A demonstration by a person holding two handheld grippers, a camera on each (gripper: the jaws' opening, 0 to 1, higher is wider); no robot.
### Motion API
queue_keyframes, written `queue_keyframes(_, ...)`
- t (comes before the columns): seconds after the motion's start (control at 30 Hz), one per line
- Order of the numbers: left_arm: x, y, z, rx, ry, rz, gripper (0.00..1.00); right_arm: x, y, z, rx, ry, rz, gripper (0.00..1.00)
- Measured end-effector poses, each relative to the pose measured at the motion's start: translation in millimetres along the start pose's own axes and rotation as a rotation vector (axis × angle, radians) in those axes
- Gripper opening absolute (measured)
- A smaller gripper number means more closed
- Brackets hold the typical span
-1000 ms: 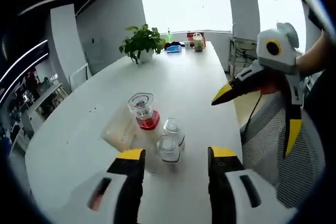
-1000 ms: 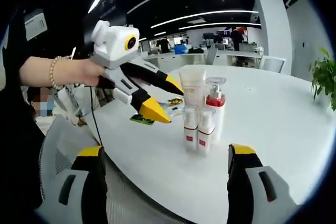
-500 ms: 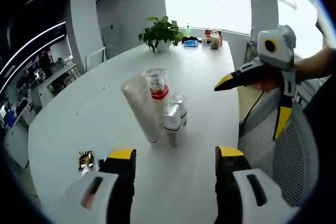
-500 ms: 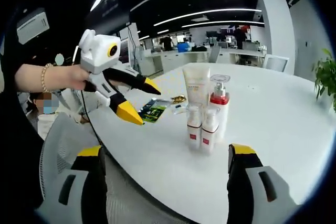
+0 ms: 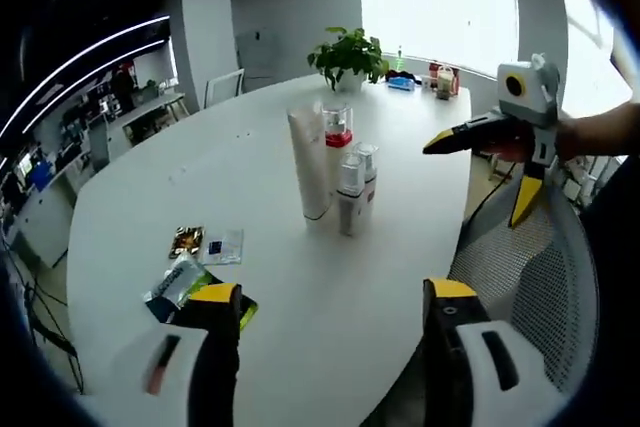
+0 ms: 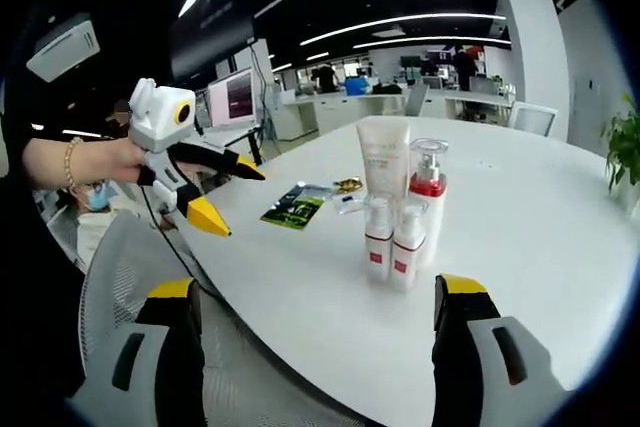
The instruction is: Arrange the skincare products in the storage area until every visible bottle or jar stands upright without overlapping.
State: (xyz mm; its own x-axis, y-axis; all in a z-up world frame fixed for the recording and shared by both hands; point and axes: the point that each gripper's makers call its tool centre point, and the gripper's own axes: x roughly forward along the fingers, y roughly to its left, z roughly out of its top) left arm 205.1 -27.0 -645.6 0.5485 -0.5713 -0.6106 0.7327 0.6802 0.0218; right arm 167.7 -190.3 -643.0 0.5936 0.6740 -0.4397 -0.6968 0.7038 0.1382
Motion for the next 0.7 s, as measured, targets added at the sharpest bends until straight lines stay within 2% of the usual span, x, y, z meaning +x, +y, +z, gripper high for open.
queue_keyframes(0.27,-19,10.6,-14.7,-0.082,-0.022,0.055,0.79,1,2,-0.6,-0.007,0.004,0.008,0.96)
queue_keyframes(0.33,-22,4.8,-17.0,-0.098,-0.026,0.065,0.79,1,2,-0.3,-0.007,0.005,0.01,0.96)
queue_keyframes(0.7,-42,11.4,-30.1,-0.188,-0.041,0.13,0.86,1,2,-1.4,-0.013,0.009,0.007,0.96)
